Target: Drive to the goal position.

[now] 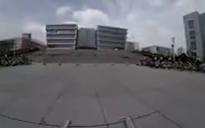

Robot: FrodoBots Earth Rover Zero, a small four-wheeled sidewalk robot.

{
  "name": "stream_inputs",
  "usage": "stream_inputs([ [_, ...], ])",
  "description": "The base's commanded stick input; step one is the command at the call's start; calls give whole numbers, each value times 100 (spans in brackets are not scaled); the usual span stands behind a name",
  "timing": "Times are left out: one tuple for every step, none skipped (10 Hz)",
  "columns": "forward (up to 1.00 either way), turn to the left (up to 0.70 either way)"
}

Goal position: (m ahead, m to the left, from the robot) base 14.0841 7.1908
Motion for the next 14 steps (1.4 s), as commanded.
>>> stream_inputs([
  [100,0],
  [100,0],
  [100,0],
  [100,0],
  [100,0],
  [100,0],
  [100,0],
  [100,0],
  [100,0],
  [100,0],
  [100,0],
  [100,0],
  [100,0],
  [100,0],
])
